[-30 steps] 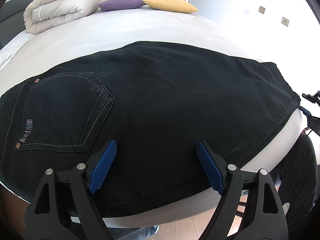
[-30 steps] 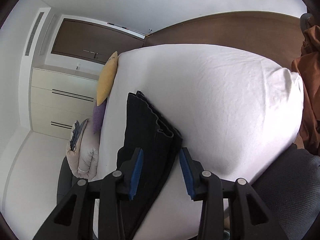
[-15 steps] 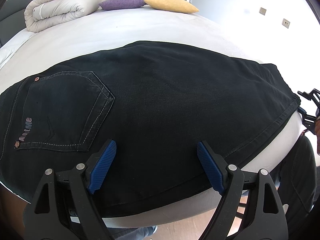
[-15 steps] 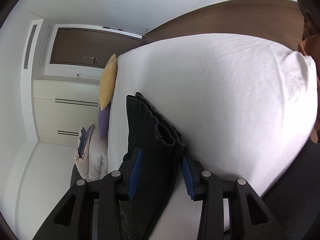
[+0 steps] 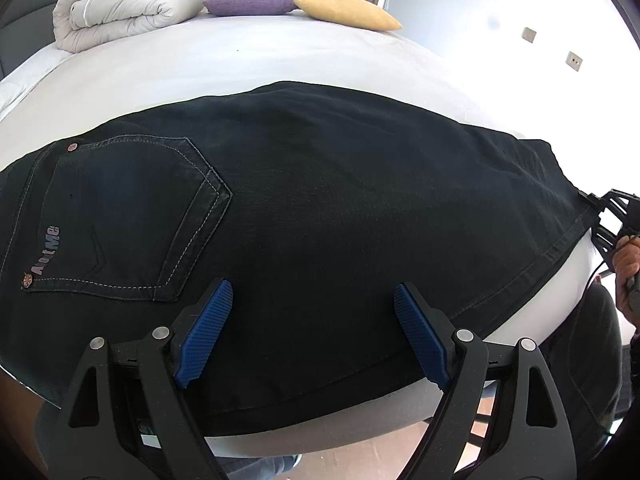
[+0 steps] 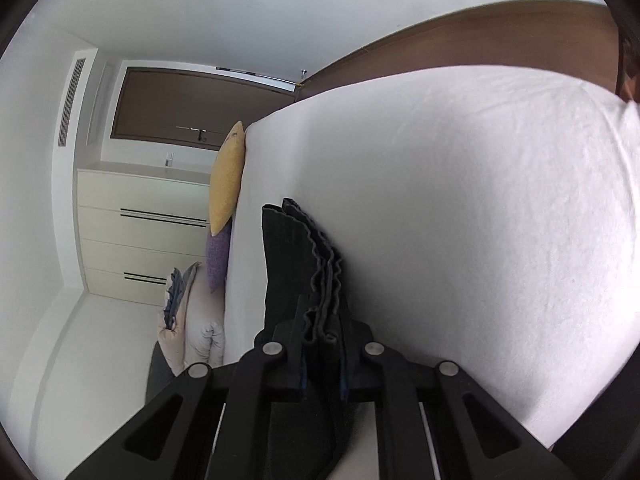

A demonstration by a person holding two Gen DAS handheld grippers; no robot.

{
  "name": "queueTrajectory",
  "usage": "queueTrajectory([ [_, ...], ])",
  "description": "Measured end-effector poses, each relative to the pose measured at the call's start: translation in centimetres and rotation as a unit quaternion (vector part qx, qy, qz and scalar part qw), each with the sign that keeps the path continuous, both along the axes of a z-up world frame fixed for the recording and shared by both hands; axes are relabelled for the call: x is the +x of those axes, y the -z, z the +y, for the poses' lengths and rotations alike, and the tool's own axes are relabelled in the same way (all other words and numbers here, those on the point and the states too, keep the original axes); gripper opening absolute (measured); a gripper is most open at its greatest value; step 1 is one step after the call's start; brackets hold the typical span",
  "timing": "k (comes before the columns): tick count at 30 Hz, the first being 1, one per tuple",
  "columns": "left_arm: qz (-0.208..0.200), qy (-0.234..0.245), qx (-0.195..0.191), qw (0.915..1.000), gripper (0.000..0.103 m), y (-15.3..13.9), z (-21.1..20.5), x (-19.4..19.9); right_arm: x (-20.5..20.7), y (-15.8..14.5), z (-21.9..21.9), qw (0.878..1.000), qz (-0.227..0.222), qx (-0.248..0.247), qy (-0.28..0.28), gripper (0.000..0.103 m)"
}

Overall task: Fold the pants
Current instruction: 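Grasp the jeans hem with the right gripper and lift it toward the left gripper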

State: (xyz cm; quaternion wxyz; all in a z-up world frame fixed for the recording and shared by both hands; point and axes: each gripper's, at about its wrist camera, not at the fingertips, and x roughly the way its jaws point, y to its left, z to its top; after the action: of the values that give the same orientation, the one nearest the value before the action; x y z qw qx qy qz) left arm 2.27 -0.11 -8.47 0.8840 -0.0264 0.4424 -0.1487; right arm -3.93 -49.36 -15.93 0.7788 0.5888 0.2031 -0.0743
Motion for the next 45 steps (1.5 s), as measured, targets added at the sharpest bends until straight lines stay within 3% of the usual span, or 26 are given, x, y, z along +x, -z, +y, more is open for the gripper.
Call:
queueTrajectory([
  [3, 0.002, -0.002, -0.011, 0.9999, 0.083, -0.2, 0.6, 0.0, 1.6, -3.5, 2.6, 0.994, 0.018, -0.105, -0.034, 0.011],
  [5, 0.007, -0.012, -0.035, 0.9993, 0.083, -0.5, 1.2, 0.2, 3.2, -6.6, 6.7, 0.974, 0.027, -0.208, -0.084, 0.011],
  [6, 0.011, -0.019, -0.052, 0.9984, 0.083, -0.7, 1.8, 0.4, 3.9, -7.8, 9.4, 0.958, 0.028, -0.261, -0.113, 0.011],
  [7, 0.017, -0.028, -0.075, 0.9967, 0.083, -1.0, 2.3, 0.6, 4.6, -8.9, 12.9, 0.935, 0.027, -0.321, -0.148, 0.011],
  [10, 0.033, -0.049, -0.130, 0.9898, 0.083, -1.7, 3.7, 1.2, 5.9, -9.0, 23.5, 0.836, 0.033, -0.495, -0.234, 0.011],
  [13, 0.041, -0.059, -0.187, 0.9797, 0.089, -2.5, 4.1, 2.1, 7.5, -4.5, 31.2, 0.717, 0.087, -0.627, -0.292, 0.011],
  [14, 0.047, -0.061, -0.209, 0.9750, 0.094, -2.7, 4.1, 2.6, 8.0, -2.6, 32.5, 0.691, 0.109, -0.648, -0.302, 0.012],
  [16, 0.056, -0.062, -0.235, 0.9683, 0.095, -3.0, 3.7, 3.6, 7.8, -1.6, 33.2, 0.679, 0.110, -0.666, -0.289, 0.012],
  [19, 0.076, -0.051, -0.274, 0.9574, 0.096, -3.2, 2.5, 5.4, 7.5, -2.3, 33.3, 0.679, 0.099, -0.670, -0.283, 0.012],
  [24, 0.127, -0.012, -0.317, 0.9399, 0.096, -3.3, -1.6, 9.2, 5.7, -4.4, 35.4, 0.656, 0.069, -0.704, -0.263, 0.012],
  [28, 0.160, -0.001, -0.320, 0.9337, 0.096, -3.1, -3.5, 11.3, 4.6, -5.2, 37.6, 0.636, 0.053, -0.721, -0.270, 0.012],
  [33, 0.174, 0.022, -0.317, 0.9320, 0.094, -3.3, -3.9, 12.6, 3.9, -5.6, 39.8, 0.626, 0.036, -0.724, -0.289, 0.012],
  [37, 0.186, 0.027, -0.301, 0.9351, 0.028, -3.2, -2.5, 13.7, 3.0, -6.0, 42.2, 0.608, 0.014, -0.730, -0.312, 0.012],
  [40, 0.175, 0.035, -0.268, 0.9467, 0.013, -4.0, -0.8, 14.2, 2.8, -6.2, 44.4, 0.595, -0.005, -0.731, -0.336, 0.012],
  [45, 0.154, 0.044, -0.218, 0.9628, 0.009, -5.7, 3.3, 15.1, 2.0, -6.4, 47.8, 0.572, -0.035, -0.730, -0.373, 0.012],
])
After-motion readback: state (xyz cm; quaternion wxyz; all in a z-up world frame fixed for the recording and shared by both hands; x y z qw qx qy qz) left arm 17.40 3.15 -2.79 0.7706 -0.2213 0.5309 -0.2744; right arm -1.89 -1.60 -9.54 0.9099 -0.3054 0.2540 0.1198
